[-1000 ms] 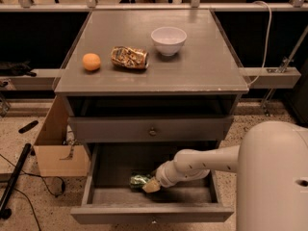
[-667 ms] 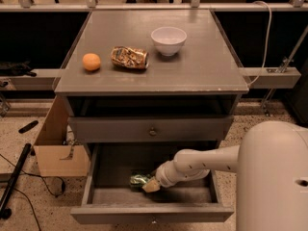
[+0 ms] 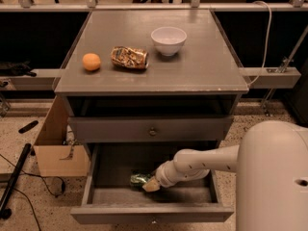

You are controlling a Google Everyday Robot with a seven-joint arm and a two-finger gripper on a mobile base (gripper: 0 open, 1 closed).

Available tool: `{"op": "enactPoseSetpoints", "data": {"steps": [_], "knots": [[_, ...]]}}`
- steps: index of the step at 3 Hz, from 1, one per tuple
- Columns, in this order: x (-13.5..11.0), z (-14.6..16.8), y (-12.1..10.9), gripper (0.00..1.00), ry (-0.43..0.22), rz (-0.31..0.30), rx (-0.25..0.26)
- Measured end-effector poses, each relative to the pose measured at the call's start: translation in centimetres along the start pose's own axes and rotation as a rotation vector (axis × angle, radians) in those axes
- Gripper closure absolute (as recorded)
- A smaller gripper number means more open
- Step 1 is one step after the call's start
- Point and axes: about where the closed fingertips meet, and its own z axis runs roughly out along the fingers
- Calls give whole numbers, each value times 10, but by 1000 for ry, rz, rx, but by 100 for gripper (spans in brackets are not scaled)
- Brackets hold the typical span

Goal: Pick green can from middle drawer and place on counter

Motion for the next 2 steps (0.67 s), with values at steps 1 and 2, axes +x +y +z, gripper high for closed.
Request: {"op": "enactPoseSetpoints", "data": {"steps": [1, 2], "knots": [[-3, -19, 1, 100, 19, 1, 4], [-9, -66, 8, 100, 35, -15, 6]]}}
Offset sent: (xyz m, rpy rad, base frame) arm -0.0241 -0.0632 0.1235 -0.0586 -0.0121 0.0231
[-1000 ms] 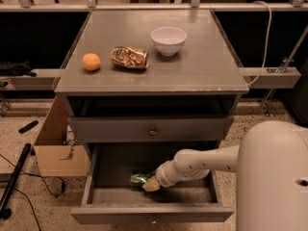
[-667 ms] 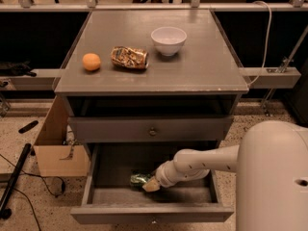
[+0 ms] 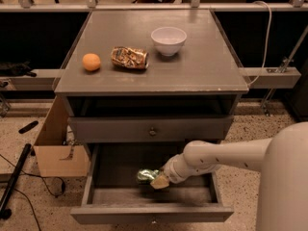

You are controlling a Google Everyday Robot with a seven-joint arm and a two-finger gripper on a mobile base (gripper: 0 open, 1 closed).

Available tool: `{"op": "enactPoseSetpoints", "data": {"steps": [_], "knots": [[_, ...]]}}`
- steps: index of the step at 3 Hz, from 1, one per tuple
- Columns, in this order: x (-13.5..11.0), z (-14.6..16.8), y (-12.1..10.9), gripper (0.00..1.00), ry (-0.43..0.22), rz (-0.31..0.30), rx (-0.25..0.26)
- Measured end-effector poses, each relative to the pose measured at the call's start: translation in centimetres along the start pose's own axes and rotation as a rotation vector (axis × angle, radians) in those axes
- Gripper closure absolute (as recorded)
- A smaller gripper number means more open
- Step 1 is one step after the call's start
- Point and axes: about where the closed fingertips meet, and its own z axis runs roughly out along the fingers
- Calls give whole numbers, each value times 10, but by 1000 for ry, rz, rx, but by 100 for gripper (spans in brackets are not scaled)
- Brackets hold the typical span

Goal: Pick green can from middle drawer and place on counter

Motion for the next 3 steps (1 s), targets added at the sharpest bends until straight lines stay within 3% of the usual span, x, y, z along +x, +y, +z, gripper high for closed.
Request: {"op": "enactPoseSetpoints", "data": {"steps": [1, 3], "knots": [[-3, -57, 7, 100, -10, -21, 2], [8, -220, 19, 100, -57, -43, 79]]}}
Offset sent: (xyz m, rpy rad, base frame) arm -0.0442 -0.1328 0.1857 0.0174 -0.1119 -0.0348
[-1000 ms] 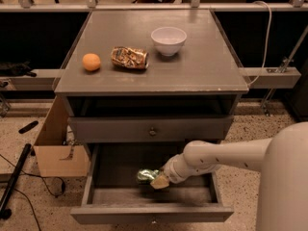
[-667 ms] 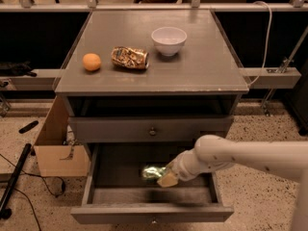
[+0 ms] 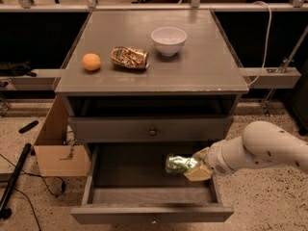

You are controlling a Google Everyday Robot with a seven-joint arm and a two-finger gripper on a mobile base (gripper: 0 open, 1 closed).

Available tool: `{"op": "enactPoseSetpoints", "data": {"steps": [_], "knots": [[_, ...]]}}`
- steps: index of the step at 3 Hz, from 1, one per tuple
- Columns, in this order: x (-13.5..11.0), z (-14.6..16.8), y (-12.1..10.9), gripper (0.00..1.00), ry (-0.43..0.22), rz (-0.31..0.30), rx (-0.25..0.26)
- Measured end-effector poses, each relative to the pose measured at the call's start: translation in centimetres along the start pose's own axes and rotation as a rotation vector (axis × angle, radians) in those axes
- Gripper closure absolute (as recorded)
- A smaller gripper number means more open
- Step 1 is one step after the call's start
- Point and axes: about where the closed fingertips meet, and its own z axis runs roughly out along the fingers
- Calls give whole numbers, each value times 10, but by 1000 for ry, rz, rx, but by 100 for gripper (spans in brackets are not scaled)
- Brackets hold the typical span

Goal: Pick green can from middle drawer and place on counter

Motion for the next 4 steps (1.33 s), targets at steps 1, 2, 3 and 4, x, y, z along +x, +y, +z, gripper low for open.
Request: {"op": "enactPoseSetpoints", "data": {"steps": [1, 2, 3, 4], "knots": [[0, 0, 0, 100, 0, 0, 0], [-6, -30, 9, 100, -37, -27, 30], [-29, -108, 40, 100, -98, -122, 111], [-63, -213, 62, 100, -151, -219, 235]]}}
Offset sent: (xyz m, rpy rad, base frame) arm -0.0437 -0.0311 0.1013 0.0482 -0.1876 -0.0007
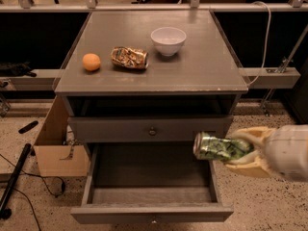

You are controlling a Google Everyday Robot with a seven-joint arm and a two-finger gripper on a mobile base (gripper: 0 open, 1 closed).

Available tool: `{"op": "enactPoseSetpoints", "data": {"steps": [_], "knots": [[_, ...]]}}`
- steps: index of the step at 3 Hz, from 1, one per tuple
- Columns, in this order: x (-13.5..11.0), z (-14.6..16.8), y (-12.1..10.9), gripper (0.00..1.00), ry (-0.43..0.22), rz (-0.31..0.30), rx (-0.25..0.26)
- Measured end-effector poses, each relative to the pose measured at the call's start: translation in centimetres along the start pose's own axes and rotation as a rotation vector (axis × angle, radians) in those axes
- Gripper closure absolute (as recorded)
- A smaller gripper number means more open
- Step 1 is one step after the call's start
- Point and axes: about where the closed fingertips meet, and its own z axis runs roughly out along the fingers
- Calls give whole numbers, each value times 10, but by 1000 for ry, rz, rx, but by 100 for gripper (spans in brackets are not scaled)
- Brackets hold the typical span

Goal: Pick green can from middle drawer and place on counter

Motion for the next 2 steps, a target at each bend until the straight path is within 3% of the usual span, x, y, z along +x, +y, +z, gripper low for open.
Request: {"op": "enactPoseSetpoints", "data": {"steps": [1, 2], "knots": [[-77, -97, -47, 100, -38, -95, 136], [-136, -119, -95, 100, -43, -123, 187]]}}
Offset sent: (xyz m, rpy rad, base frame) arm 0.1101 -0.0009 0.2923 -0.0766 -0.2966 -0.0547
